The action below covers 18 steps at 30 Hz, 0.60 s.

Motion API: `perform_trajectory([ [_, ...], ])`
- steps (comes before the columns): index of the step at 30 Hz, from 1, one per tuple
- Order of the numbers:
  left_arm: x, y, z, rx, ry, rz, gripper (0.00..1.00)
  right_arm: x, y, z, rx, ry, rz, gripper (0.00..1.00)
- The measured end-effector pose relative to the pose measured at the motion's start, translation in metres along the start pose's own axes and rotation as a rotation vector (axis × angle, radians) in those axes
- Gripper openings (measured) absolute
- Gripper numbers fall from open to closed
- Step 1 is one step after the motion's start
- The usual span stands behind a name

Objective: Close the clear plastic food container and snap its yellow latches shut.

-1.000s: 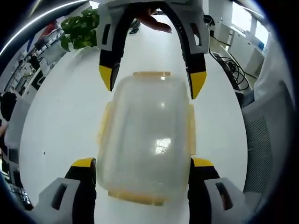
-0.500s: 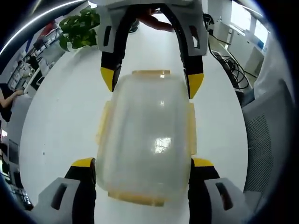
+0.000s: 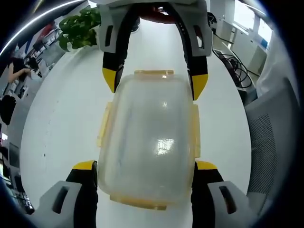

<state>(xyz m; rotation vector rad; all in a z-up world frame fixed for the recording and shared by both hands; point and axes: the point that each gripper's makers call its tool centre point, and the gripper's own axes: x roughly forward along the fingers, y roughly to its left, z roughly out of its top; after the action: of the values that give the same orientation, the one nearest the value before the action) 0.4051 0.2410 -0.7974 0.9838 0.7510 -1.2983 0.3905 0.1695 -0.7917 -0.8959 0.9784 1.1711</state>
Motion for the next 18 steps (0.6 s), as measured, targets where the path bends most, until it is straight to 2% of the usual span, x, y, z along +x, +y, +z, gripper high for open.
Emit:
perform_trajectory([
  [18,-0.019,-0.018,-0.035,-0.021,-0.001,0.008,0.81,0.011,0.022,0.034,-0.013,-0.008,0.01,0.75],
])
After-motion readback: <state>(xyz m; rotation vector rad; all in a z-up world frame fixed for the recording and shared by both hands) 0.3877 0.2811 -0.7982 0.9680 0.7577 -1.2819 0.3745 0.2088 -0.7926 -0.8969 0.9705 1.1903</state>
